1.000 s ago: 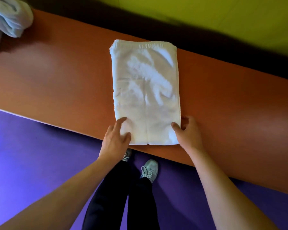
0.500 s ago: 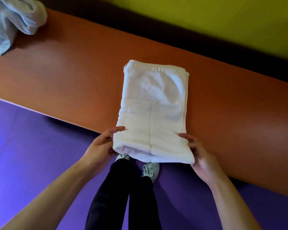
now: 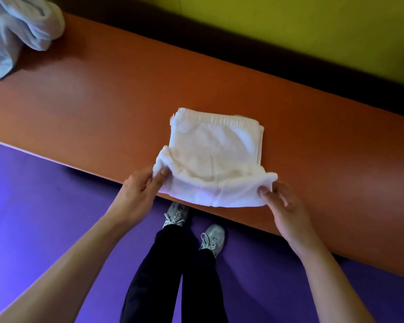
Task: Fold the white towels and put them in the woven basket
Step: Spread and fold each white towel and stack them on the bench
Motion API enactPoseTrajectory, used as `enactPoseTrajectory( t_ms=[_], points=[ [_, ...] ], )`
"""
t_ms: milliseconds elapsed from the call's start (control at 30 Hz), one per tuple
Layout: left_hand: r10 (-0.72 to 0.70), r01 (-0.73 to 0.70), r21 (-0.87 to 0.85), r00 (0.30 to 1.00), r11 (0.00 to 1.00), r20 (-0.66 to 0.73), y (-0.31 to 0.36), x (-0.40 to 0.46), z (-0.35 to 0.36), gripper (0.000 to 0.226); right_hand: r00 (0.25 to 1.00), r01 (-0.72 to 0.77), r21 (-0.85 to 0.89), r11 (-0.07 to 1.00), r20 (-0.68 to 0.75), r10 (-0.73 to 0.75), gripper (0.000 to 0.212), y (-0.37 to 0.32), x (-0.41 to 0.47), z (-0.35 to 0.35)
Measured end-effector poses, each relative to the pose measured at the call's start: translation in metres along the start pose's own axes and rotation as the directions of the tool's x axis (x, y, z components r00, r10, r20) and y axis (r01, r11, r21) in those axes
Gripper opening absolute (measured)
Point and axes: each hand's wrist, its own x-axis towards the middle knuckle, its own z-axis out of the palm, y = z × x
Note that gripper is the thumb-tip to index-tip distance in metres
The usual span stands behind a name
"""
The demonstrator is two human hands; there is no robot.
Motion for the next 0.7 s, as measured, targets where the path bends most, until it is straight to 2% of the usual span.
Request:
enactPoseTrajectory(
  t_ms=[67,133,200,300,400,467,567,700],
  points=[
    [-0.005,0.004,-0.005,0.999,1.000,-0.050,0.010,0.017,0.005,0.052,0.993,0.102,-0.043,0.994,-0.063,-0.104,0.022,-0.008,0.009,0.007],
    [0.010,-0.011,-0.008,0.994,1.000,-0.110,0.014,0.036,0.009,0.053,0.960,0.186,-0.125,0.975,-0.190,-0.207,0.029,-0.011,0.021,0.015],
    [0.038,-0.041,-0.012,0.986,0.999,-0.162,0.019,0.054,0.011,0.051,0.927,0.184,-0.167,0.969,-0.297,-0.228,0.033,-0.009,0.037,0.022],
    [0.042,-0.036,0.030,0.980,0.999,-0.196,0.028,0.080,0.016,0.053,0.885,0.129,-0.199,0.971,-0.418,-0.204,0.033,-0.006,0.064,0.033],
    [-0.016,0.038,0.097,0.977,0.995,-0.215,0.027,0.107,0.024,0.053,0.850,0.111,-0.248,0.963,-0.478,-0.221,0.032,-0.002,0.093,0.039],
    [-0.083,0.110,0.124,0.974,0.986,-0.210,0.020,0.125,0.032,0.053,0.833,0.075,-0.364,0.929,-0.490,-0.259,0.034,0.003,0.113,0.042],
    [-0.149,0.204,0.241,0.963,0.949,-0.226,0.010,0.145,0.044,0.059,0.814,-0.069,-0.549,0.833,-0.514,-0.271,0.037,0.018,0.138,0.044],
    [-0.189,0.277,0.247,0.927,0.929,-0.325,0.005,0.160,0.052,0.055,0.794,-0.220,-0.474,0.853,-0.594,-0.126,0.045,0.016,0.144,0.041]
  ],
)
